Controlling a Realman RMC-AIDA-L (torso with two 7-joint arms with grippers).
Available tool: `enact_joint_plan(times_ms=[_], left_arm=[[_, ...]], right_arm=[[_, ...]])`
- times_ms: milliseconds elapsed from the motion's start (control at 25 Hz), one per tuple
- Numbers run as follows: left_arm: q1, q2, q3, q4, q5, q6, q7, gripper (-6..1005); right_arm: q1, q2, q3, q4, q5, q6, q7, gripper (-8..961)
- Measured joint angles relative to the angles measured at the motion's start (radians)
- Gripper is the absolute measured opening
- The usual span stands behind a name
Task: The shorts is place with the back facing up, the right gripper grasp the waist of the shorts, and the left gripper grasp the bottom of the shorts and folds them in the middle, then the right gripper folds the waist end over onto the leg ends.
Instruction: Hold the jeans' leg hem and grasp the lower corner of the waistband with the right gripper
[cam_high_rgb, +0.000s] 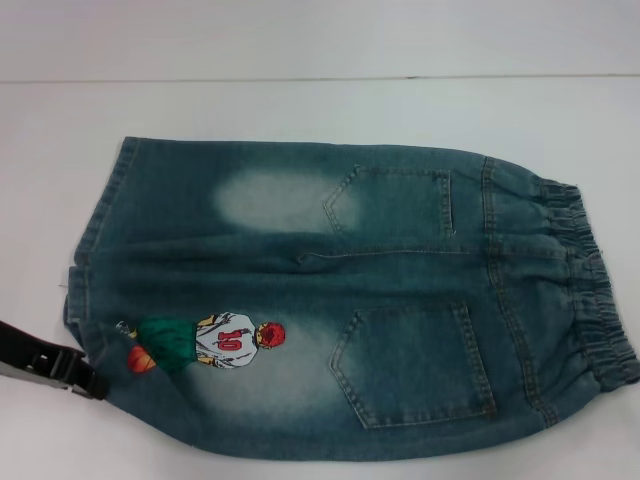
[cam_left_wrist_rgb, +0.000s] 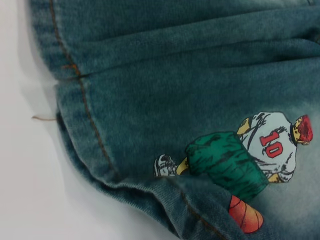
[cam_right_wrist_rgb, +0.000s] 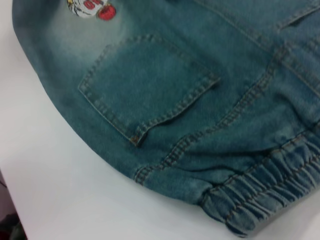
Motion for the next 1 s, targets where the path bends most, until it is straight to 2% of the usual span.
enact_joint_plan(times_ms=[1000], left_arm=[[0.006,-0.007,0.027,0.003,-0.004,0.007,0.006,67]], right_arm=[[0.032,-0.009,-0.027,0.235,0.005,0.173,-0.081,912]])
